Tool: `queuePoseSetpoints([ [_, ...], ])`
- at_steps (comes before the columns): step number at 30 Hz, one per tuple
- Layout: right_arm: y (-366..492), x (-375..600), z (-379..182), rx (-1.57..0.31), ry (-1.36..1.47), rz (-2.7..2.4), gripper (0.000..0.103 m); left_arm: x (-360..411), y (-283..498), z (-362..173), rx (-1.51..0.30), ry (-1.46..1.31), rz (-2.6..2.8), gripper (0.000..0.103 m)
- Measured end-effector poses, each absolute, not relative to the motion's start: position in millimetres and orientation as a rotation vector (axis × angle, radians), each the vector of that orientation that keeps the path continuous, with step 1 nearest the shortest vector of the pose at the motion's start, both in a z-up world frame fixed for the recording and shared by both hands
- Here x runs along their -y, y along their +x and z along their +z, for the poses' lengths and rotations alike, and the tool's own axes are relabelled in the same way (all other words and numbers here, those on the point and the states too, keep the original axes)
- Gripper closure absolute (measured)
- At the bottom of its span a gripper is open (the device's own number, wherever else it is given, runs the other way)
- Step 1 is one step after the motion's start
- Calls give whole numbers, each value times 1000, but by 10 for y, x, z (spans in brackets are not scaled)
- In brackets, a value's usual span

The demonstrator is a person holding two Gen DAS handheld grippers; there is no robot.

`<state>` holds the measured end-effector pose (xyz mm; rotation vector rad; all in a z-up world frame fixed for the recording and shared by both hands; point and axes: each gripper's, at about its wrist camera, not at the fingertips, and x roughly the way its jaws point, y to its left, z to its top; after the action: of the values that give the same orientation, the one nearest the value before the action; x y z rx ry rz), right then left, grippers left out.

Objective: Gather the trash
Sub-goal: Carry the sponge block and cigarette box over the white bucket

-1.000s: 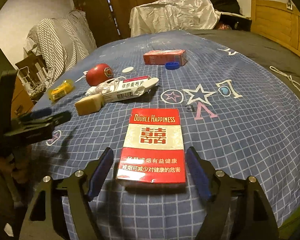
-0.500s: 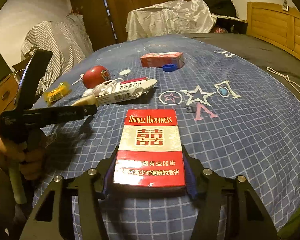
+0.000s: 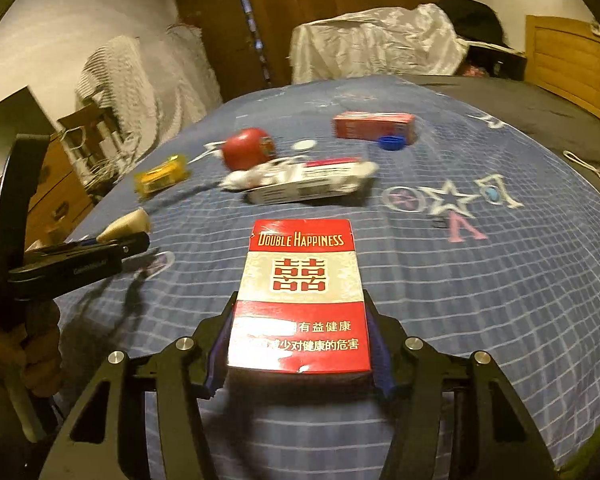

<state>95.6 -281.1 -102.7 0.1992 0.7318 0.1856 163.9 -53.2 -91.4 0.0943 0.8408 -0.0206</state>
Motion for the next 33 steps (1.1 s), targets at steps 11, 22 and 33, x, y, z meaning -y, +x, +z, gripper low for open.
queuePoseSetpoints([
  [11,804,2179,-784,-726,115,305,46,-15,1312,-704,-766,74,112,59],
  [22,656,1691,-563,-713,30,377,46,-342,1132,-509,-701,10,157,59],
  [33,889,825,-65,-631,-57,499,46,-1109,987,-226,-622,-46,288,59],
])
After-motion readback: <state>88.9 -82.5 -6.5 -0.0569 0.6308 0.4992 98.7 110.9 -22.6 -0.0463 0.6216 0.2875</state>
